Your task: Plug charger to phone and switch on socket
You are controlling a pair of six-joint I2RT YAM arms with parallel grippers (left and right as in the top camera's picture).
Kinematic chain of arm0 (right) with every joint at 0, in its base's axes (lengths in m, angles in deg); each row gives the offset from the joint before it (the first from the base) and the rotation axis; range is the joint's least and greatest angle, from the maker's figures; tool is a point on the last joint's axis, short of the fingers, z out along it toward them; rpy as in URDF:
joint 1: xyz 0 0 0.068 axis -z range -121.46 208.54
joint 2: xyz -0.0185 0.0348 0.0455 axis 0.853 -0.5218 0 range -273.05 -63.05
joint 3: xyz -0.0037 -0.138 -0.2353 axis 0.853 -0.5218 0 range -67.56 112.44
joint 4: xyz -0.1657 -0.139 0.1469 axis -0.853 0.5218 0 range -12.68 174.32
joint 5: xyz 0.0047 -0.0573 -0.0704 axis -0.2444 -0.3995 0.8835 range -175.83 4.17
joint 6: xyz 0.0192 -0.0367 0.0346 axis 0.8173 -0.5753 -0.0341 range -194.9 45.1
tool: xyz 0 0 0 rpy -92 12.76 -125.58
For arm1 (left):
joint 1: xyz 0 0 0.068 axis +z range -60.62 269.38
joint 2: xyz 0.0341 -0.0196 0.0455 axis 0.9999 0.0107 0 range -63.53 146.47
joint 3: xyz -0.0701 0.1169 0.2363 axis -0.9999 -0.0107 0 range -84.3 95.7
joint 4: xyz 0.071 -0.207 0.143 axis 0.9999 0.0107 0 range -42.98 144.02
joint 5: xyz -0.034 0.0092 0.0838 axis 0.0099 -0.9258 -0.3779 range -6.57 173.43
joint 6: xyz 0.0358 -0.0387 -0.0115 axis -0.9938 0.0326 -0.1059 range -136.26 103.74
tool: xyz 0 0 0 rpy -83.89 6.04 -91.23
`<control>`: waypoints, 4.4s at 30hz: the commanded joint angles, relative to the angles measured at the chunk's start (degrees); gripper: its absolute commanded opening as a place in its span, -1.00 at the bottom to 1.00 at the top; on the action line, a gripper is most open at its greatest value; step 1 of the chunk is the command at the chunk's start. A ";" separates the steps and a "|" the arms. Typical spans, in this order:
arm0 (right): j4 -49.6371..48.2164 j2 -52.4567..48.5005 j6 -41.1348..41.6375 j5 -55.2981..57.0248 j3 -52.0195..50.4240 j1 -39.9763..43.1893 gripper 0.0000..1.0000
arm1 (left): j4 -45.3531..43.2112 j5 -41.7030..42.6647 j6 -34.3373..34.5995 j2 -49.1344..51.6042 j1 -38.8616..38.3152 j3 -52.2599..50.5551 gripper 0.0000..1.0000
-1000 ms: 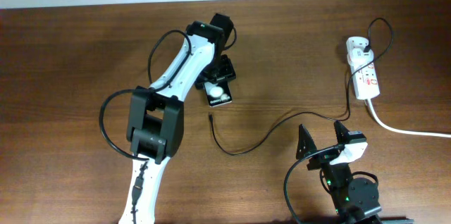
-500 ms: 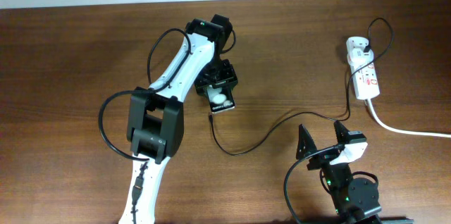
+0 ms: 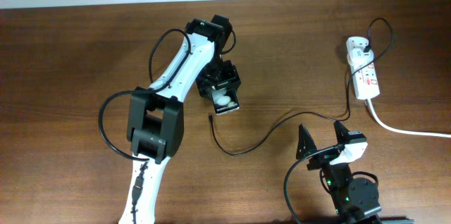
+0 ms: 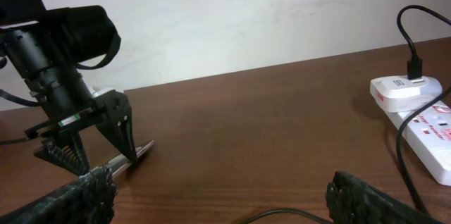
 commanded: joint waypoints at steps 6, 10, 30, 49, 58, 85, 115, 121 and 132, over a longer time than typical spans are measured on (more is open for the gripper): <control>-0.48 0.37 19.50 -26.91 -0.28 0.20 0.97 | 0.09 1.09 -0.70 0.15 0.39 1.77 -1.00; -1.11 0.37 34.40 -32.79 -0.28 0.20 0.97 | 0.07 1.11 -0.70 0.15 0.39 1.77 -1.00; -29.83 -78.77 35.50 -21.09 25.51 -14.91 0.74 | 0.20 1.14 -0.66 0.15 0.39 1.77 -1.00; 21.07 -41.86 5.38 -25.68 33.70 2.93 0.97 | -6.01 -18.49 -3.30 0.20 -9.88 1.25 0.98; 24.96 -41.31 2.27 -25.90 33.70 2.93 0.97 | -12.50 -18.49 3.89 0.28 -9.88 -5.20 0.98; 25.31 -41.31 1.68 -26.10 33.70 2.93 0.97 | -11.19 -17.40 5.33 4.90 -9.90 -6.32 -0.21; -23.87 -88.63 24.15 -43.87 33.70 1.27 0.72 | 5.79 13.14 6.43 4.87 -1.79 17.59 -1.00; -28.98 -88.67 31.95 -30.14 33.73 -4.13 0.45 | 5.60 16.09 9.88 4.87 -2.16 17.59 -1.00; -29.44 -88.67 33.77 -24.63 33.77 -5.18 -0.38 | 5.55 16.09 10.91 4.87 -2.38 17.59 -1.00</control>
